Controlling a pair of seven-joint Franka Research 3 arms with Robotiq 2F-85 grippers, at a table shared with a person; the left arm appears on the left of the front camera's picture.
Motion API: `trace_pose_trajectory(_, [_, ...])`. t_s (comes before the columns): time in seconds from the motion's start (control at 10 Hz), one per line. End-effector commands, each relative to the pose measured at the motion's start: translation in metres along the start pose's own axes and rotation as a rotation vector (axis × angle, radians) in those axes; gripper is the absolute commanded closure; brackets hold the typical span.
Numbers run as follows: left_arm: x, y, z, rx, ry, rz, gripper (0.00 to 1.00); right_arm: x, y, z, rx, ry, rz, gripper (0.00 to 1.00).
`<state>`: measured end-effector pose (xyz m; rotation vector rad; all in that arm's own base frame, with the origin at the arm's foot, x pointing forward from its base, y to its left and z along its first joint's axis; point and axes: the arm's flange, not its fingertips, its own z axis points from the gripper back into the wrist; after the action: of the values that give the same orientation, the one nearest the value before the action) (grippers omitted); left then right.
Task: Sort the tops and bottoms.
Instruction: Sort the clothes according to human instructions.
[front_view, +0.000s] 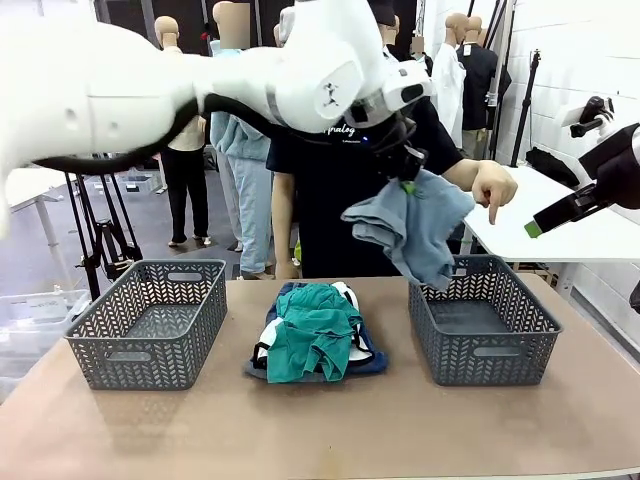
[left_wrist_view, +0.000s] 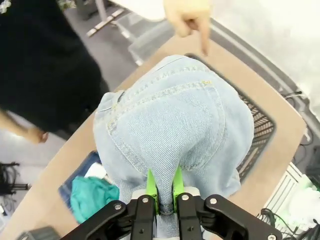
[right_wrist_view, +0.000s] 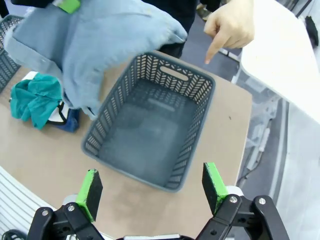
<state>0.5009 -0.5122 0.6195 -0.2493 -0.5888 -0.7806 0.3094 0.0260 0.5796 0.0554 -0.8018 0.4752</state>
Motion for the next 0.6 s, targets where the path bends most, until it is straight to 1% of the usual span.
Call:
trace_pose_trajectory(0.0, [0.035,-0.003,-0.015,-0.094,-0.017,-0.039,1.00,0.001,-0.001,-0.001,-0.010,-0.005,0.003,0.00])
trace_pose_trajectory(0.1, [0.046,-0.010,-0.035,-0.139,-0.023,-0.067,1.00,0.001,-0.001,-0.001,-0.010,-0.005,0.003,0.00])
trace_pose_trajectory(0.2, [0.051,-0.013,-0.051,-0.154,-0.015,-0.060,1.00,0.001,-0.001,-0.001,-0.010,-0.005,0.003,0.00])
trace_pose_trajectory(0.4, [0.060,-0.010,-0.081,-0.189,-0.017,-0.064,1.00,0.001,-0.001,-0.001,-0.010,-0.005,0.003,0.00])
trace_pose_trajectory(0.5, [0.062,-0.004,-0.098,-0.199,0.006,-0.053,1.00,0.001,-0.001,-0.001,-0.010,-0.005,0.003,0.00])
